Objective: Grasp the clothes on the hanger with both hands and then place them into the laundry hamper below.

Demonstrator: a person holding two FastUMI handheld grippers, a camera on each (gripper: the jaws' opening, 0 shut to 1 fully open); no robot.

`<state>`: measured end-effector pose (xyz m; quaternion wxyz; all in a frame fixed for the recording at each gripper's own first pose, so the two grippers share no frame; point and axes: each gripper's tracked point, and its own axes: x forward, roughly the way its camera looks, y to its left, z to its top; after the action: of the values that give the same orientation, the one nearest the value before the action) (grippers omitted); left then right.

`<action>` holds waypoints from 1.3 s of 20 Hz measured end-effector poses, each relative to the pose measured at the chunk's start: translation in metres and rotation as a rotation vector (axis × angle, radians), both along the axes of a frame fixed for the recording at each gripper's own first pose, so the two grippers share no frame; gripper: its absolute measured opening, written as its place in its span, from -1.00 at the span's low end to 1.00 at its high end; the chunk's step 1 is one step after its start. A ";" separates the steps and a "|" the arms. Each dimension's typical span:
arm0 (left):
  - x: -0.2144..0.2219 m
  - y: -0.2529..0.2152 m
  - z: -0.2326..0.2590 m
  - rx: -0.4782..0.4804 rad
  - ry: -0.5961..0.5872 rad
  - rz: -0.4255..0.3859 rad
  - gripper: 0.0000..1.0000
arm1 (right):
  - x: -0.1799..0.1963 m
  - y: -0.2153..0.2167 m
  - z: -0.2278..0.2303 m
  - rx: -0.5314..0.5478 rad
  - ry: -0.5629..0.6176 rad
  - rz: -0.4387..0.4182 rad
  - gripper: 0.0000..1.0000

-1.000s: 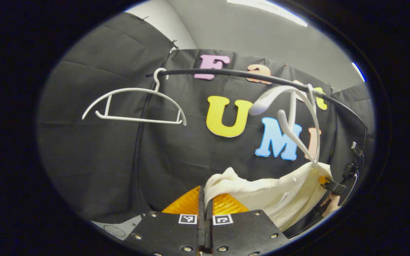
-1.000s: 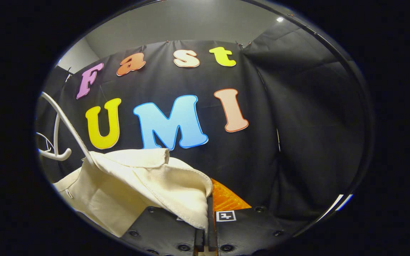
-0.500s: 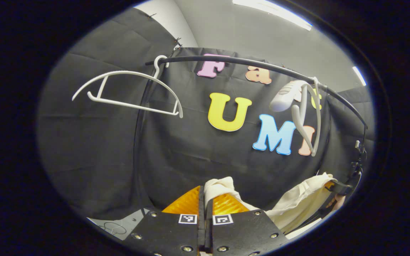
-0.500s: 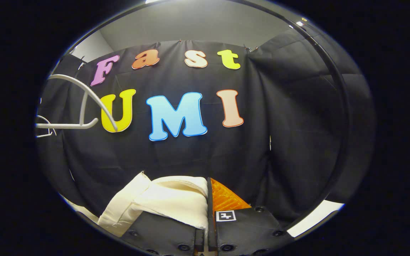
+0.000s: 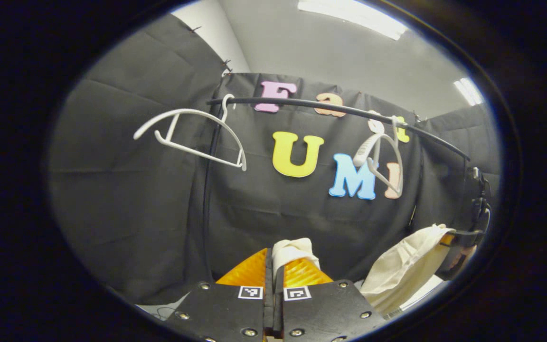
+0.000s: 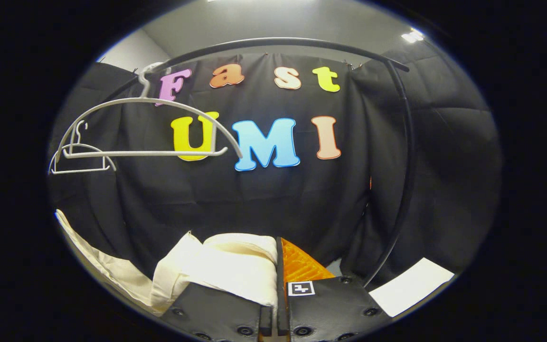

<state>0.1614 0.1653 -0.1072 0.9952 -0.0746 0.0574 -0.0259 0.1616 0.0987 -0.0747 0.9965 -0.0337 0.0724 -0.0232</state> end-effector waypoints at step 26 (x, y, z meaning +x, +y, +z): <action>-0.060 -0.026 -0.210 0.026 0.450 -0.189 -0.97 | -0.121 0.132 -0.289 0.014 0.611 0.226 -0.80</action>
<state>0.1010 0.1397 -0.3175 0.9514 -0.0602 0.2847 -0.1009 0.0411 0.2304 -0.3636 0.9253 -0.0403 0.3639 0.0990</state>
